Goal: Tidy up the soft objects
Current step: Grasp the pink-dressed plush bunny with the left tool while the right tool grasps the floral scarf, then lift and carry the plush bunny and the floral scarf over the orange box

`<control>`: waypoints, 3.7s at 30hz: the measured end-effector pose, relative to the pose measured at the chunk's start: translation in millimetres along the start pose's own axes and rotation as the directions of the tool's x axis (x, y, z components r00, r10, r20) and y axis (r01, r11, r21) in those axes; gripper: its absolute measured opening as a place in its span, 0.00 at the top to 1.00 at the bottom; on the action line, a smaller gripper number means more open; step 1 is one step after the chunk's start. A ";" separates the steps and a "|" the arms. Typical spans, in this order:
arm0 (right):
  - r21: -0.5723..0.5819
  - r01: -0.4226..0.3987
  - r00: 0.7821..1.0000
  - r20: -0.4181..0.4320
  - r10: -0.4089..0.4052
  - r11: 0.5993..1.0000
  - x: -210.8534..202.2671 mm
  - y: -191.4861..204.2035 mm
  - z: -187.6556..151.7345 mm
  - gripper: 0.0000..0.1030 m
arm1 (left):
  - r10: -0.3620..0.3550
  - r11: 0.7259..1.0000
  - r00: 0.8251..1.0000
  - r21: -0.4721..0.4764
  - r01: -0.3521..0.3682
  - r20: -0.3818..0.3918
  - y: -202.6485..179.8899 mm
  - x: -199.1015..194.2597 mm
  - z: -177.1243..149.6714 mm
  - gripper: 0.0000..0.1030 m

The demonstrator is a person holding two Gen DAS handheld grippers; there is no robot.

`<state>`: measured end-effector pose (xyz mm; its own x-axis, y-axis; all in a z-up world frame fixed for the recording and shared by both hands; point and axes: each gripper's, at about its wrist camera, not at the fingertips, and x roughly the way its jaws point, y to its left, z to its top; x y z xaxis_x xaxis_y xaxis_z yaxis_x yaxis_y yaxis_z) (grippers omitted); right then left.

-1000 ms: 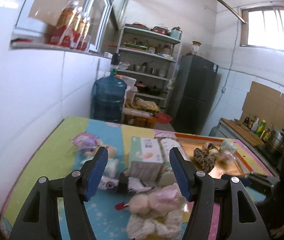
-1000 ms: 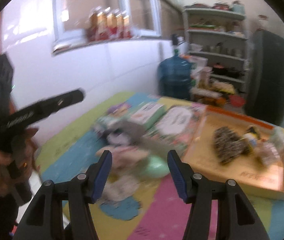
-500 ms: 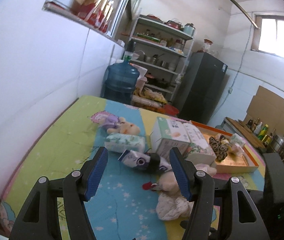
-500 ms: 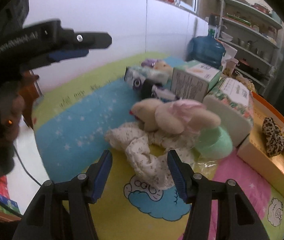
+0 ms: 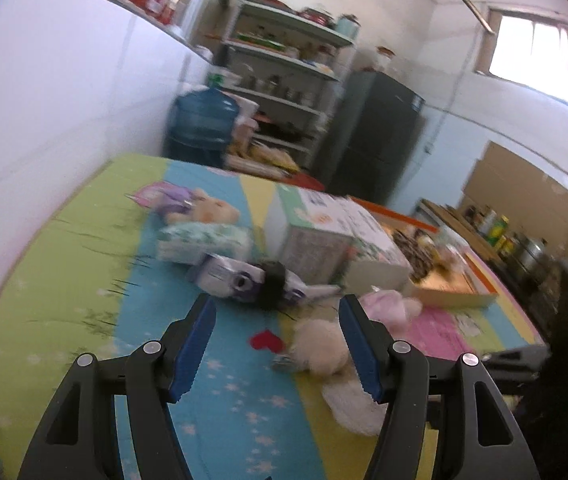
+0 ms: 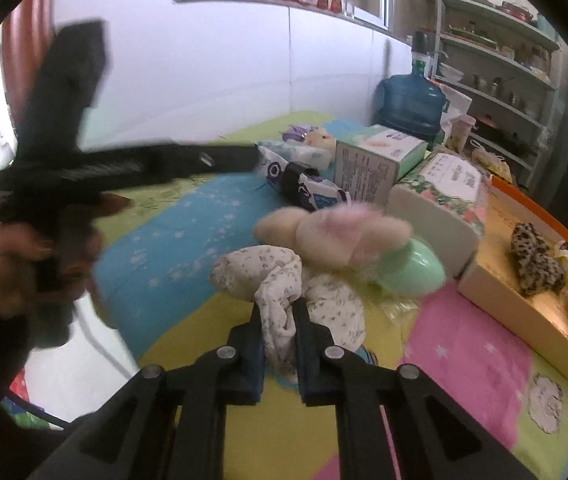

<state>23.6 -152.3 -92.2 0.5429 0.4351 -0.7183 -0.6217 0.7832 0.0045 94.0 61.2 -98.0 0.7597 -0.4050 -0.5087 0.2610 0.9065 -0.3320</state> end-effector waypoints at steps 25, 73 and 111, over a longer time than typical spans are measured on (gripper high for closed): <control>0.185 0.108 0.992 0.042 -0.118 0.977 -61.7 -59.4 -34.9 0.88 | -0.168 0.706 0.920 0.607 0.364 -0.355 -75.5 65.3 -0.1 0.29; 0.320 0.276 0.917 0.196 -0.348 0.907 -143.7 -171.7 -41.2 0.88 | -0.282 0.914 0.954 0.276 0.298 -0.098 -189.1 56.6 35.5 0.59; 0.416 0.251 0.931 0.143 -0.336 0.874 -117.3 -312.0 -81.6 0.88 | -0.156 0.943 0.948 0.243 0.226 -0.276 -300.4 220.2 30.0 0.59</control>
<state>107.8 -484.0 -66.1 0.7953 0.2054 -0.5704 -0.1719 0.9786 0.1128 200.8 -296.7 -86.4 0.5153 -0.5587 -0.6498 0.5629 0.7924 -0.2349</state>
